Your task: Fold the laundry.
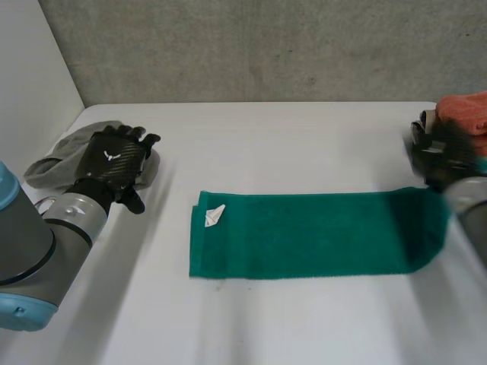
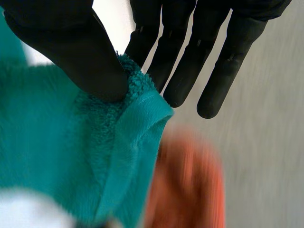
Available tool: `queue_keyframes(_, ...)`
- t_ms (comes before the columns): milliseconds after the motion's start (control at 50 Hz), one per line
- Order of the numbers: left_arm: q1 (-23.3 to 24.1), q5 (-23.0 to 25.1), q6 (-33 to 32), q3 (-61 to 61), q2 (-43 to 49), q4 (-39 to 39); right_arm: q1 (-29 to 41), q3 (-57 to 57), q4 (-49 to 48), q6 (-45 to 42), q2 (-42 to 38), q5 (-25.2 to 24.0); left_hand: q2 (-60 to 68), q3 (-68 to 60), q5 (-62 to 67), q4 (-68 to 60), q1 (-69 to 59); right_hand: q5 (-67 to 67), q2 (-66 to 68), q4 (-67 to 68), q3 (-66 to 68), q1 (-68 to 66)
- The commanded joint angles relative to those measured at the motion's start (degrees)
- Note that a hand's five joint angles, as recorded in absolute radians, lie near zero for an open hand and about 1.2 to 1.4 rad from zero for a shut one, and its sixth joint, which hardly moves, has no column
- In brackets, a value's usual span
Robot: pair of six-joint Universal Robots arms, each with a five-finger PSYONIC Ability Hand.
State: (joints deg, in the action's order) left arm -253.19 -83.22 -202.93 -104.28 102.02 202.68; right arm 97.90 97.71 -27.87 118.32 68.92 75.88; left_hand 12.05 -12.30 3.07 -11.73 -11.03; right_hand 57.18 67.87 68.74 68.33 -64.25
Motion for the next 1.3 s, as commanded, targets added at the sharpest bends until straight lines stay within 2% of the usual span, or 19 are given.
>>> queue_keyframes(20, 0.06, -0.01, 1.65, -0.05, -0.68, 0.00, 19.07, -0.50, -9.39, 2.18, -2.12, -9.86, -2.05, 2.30, -3.07, 1.73, 1.03, 12.82, 12.13, 11.26, 11.67, -15.75)
queue_keyframes(120, 0.41, -0.01, 2.53, -0.05, -0.60, 0.00, 31.80, -4.53, -9.67, 1.30, -12.91, -15.67, -2.05, 2.30, -3.07, 1.73, 1.03, 12.82, 12.13, 11.26, 11.67, -15.75)
queue_keyframes(240, 0.77, -0.01, 2.54, -0.05, -0.51, 0.00, 34.56, -7.62, -4.05, 2.09, -17.68, -12.87, -2.05, 2.30, -3.07, 1.73, 1.03, 10.05, 9.36, 8.49, 8.90, -12.97)
queue_keyframes(260, 0.77, -0.01, 2.54, 0.04, -0.51, 0.00, 34.47, -7.71, -2.99, 2.35, -17.59, -11.81, -2.05, 2.30, -3.07, 1.73, 1.03, -5.30, -5.99, -6.86, -6.45, 2.37)
queue_keyframes(280, 0.77, 0.07, 2.54, 0.12, -0.59, 0.00, 34.38, -7.80, -0.81, 3.31, -16.81, -9.19, -2.05, 2.30, -3.07, 1.73, 1.03, -42.59, -43.28, -44.15, -43.74, 39.66)
queue_keyframes(300, 0.85, 0.08, 2.62, 0.12, -0.60, 0.00, 34.55, -7.71, -0.44, 3.93, -16.28, -7.95, -2.05, 2.30, -3.07, 1.73, 1.03, -57.18, -57.87, -58.74, -58.33, 54.25)
queue_keyframes(380, 1.21, 0.16, 2.54, 0.65, -0.60, 0.00, 32.37, -6.13, 0.71, 12.35, -10.93, -3.20, -2.05, 2.30, -3.07, 1.73, 1.03, -57.18, -57.87, -58.74, -58.33, 54.25)
queue_keyframes(420, 1.64, 0.16, 2.54, 0.91, -0.68, 0.00, 29.30, -4.56, 1.23, 22.59, -6.29, -1.88, -2.05, 2.30, -3.07, 1.73, 1.03, -57.18, -57.87, -58.74, -58.33, 54.25)
queue_keyframes(500, 2.87, 0.34, 2.54, 1.62, -0.68, 0.09, 25.60, -1.83, 3.94, 38.17, -0.65, -1.78, -2.05, 2.30, -3.07, 1.73, 1.03, -57.18, -57.87, -58.74, -58.33, 54.25)
queue_keyframes(560, 3.93, 0.34, 2.54, 2.32, -0.60, 0.09, 23.23, -0.59, 8.25, 41.81, 0.33, -1.87, -2.05, 2.30, -3.07, 1.73, 1.03, -57.18, -57.87, -58.74, -58.33, 54.25)
queue_keyframes(720, 5.51, 0.34, 2.54, 2.50, 0.37, 0.18, 13.03, 4.06, 17.32, 31.29, -2.82, 0.15, -2.05, 2.30, -3.07, 1.73, 1.03, -57.18, -57.87, -58.74, -58.33, 54.25)
queue_keyframes(740, 5.69, 0.34, 2.54, 2.50, 0.54, 0.18, 11.72, 4.15, 17.41, 28.49, -3.96, 1.19, -2.05, 2.30, -3.07, 1.73, 1.03, -51.83, -52.51, -53.38, -52.97, 48.90)
queue_keyframes(780, 5.86, 0.25, 2.54, 2.50, 0.99, 0.18, 10.65, 3.89, 17.58, 26.19, -5.02, 2.34, -2.05, 2.30, -3.07, 1.73, 1.03, -27.27, -27.96, -28.83, -28.41, 24.34)
queue_keyframes(820, 5.95, 0.16, 2.45, 2.41, 0.99, 0.09, 10.12, 3.37, 16.89, 24.25, -5.11, 4.36, -2.05, 2.30, -3.07, 1.73, 1.03, 12.60, 11.91, 11.04, 11.45, -15.53)
queue_keyframes(960, 6.04, -0.10, 2.45, 2.06, 0.11, 0.09, 11.69, 2.23, 0.99, 23.28, 0.84, 9.20, -2.05, 2.30, -3.07, 1.73, 1.03, 12.82, 12.13, 11.26, 11.67, -15.75)
queue_keyframes(1020, 6.13, -0.19, 2.45, 1.80, -0.94, 0.00, 14.42, 0.30, 1.58, 23.36, 3.32, 9.03, -2.05, 2.30, -3.07, 1.73, 1.03, 12.82, 12.13, 11.26, 11.67, -15.75)
queue_keyframes(1140, 6.04, -0.19, 2.54, 1.44, -2.79, -0.18, 29.70, -7.00, 6.06, 22.22, -6.33, 5.60, -2.05, 2.30, -3.07, 1.73, 1.03, 12.82, 12.13, 11.26, 11.67, -15.75)
queue_keyframes(1200, 6.04, -0.28, 2.62, 1.18, -2.79, -0.26, 34.01, -8.32, 7.56, 19.07, -10.63, 2.45, -2.05, 2.30, -3.07, 1.73, 1.03, 12.82, 12.13, 11.26, 11.67, -15.75)
queue_keyframes(1300, 6.13, -0.36, 3.24, 1.53, -2.53, -0.09, 35.08, -8.59, 8.26, 16.68, -13.20, -3.36, -2.00, 2.25, -3.03, 1.69, 0.99, 12.82, 12.13, 11.26, 11.67, -15.75)
